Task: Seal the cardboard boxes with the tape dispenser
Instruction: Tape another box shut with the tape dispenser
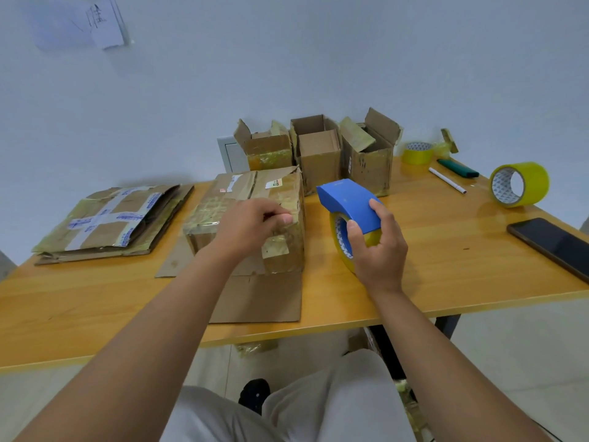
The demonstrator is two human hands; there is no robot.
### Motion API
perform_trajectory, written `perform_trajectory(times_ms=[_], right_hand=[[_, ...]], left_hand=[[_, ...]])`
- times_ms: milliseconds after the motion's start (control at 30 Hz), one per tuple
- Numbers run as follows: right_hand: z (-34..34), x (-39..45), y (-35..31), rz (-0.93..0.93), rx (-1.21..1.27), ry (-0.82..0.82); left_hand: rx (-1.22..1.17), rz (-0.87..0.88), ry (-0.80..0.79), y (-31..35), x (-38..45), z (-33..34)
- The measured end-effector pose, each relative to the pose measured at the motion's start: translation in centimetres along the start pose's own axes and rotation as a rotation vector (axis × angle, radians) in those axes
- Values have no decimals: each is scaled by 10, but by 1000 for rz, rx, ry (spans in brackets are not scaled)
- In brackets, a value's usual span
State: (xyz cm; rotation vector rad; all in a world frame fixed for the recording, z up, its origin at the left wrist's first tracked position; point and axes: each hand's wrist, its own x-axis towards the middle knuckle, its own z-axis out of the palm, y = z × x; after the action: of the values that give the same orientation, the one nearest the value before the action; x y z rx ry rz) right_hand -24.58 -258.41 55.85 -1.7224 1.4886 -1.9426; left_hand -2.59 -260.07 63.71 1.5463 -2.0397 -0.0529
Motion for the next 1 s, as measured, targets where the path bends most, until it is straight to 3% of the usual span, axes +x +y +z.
perform_trajectory(times_ms=[300,567,867,1000], right_hand=[[2,0,3,11,-4,8],[3,-1,5,7,-17,12],[3,-2,4,15,13,3],[0,-3,4,12,-3,-7]], left_hand=[[-85,128,115,-6,-14,10],[107,220,306,2,-20,26],[161,212,144,-1,-17,12],[159,207,157,2,-16,13]])
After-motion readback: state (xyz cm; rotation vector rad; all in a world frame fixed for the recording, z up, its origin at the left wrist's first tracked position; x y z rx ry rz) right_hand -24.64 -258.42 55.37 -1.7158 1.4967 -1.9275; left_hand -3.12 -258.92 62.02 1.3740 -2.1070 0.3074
